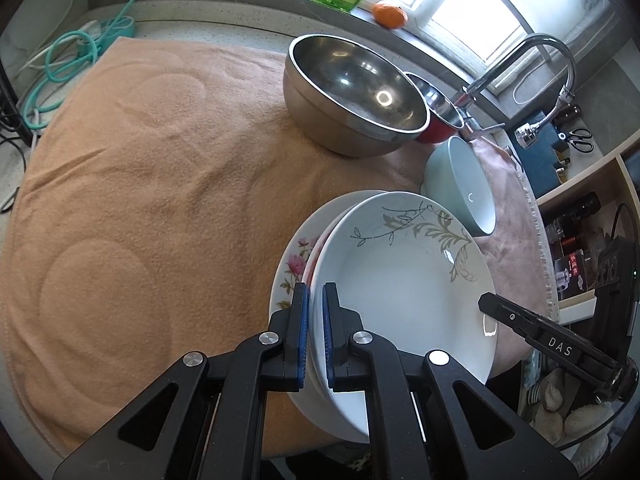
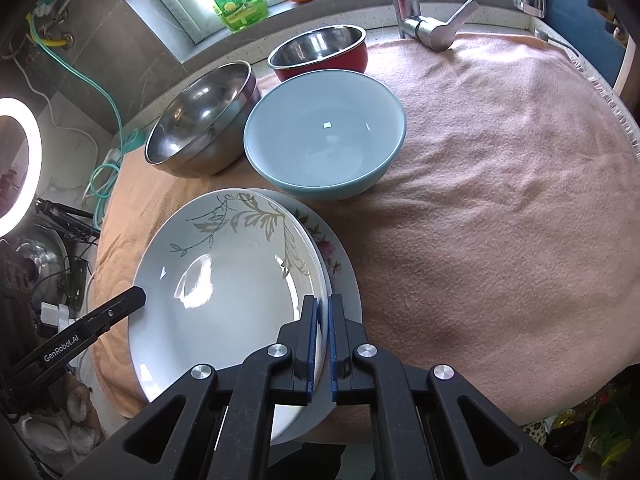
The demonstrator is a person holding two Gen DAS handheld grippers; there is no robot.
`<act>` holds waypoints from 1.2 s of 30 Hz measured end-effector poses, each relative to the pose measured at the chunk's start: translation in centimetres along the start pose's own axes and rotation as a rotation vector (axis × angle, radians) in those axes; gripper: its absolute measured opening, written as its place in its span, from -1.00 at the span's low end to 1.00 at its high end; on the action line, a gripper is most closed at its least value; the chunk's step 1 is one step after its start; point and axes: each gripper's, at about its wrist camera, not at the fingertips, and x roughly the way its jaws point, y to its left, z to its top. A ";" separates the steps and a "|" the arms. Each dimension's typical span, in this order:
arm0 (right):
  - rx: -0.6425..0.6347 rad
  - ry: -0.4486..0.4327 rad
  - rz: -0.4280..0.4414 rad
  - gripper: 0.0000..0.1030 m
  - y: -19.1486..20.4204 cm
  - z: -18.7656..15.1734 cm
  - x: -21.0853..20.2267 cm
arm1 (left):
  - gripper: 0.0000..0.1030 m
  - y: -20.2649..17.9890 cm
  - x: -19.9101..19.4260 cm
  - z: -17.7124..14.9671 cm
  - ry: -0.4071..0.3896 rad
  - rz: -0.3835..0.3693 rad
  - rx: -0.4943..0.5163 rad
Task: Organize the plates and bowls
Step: 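Carry the leaf-pattern plate with both tools and lower it onto the pink-flower plates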
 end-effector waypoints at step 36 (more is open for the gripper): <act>0.030 0.012 0.021 -0.85 -0.1 -0.1 -0.6 | -0.90 1.0 -1.3 0.7 -0.006 -0.008 -0.002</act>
